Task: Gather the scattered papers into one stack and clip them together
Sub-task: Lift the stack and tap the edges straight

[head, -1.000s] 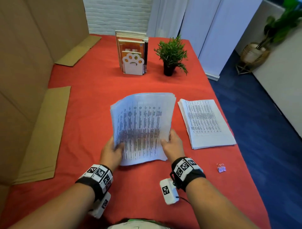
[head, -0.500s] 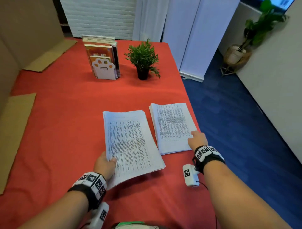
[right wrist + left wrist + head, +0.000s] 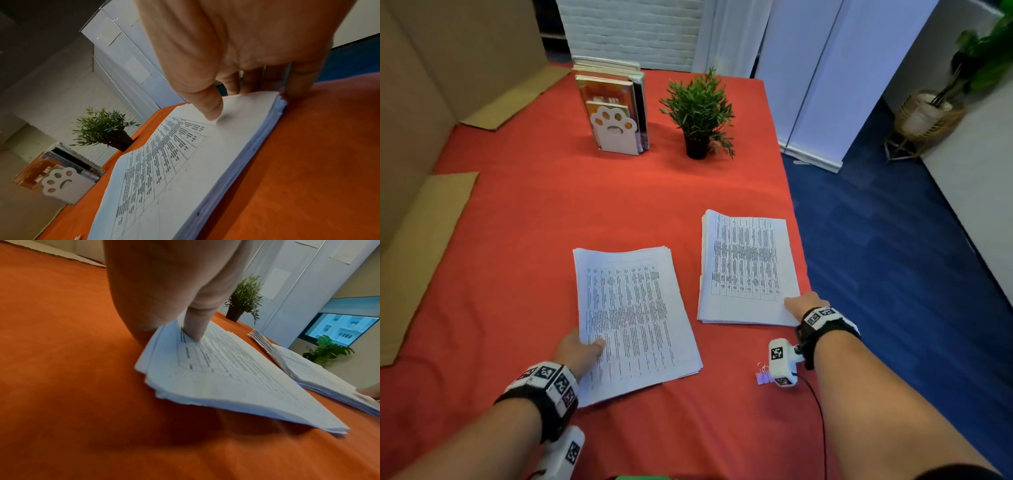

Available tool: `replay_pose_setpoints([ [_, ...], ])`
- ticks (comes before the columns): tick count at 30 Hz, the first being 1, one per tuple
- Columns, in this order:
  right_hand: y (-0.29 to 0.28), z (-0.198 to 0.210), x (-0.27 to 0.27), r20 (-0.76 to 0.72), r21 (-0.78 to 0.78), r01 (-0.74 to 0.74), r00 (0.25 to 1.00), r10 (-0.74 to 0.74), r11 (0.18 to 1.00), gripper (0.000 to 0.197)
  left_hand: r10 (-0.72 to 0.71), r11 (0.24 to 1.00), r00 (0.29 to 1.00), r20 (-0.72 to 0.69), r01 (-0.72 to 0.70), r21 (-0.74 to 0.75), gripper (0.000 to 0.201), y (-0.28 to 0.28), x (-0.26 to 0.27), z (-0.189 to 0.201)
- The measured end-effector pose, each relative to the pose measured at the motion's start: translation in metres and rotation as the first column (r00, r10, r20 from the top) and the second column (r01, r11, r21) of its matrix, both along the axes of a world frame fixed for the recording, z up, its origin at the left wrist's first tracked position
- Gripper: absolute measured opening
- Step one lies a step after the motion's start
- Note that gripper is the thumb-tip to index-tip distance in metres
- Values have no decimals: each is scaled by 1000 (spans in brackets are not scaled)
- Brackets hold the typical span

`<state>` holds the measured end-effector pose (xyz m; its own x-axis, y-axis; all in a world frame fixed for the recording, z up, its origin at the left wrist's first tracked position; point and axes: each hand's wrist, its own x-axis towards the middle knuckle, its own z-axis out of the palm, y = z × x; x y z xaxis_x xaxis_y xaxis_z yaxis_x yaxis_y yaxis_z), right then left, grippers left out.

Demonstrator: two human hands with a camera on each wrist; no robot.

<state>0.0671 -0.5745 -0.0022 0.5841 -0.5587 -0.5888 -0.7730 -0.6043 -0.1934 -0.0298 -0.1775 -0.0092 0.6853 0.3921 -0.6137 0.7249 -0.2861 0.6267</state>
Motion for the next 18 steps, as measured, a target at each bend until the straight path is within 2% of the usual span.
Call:
replay_pose_setpoints([
  [4, 9, 3, 5, 52, 73, 44, 998, -48, 996, 51, 15, 1000, 1000, 18, -15, 25, 44, 10, -1, 2],
  [8, 23, 11, 7, 248, 189, -19, 968, -29, 982, 33, 35, 999, 999, 27, -34, -9, 45, 28, 0, 1],
  [13, 61, 41, -3, 487, 234, -105, 873, -23, 966, 43, -14, 999, 1000, 14, 13, 38, 55, 49, 5, 1],
  [18, 132, 47, -28, 579, 449, -221, 810, -94, 866, 45, -15, 999, 992, 127, 9, 50, 38, 60, 11, 4],
])
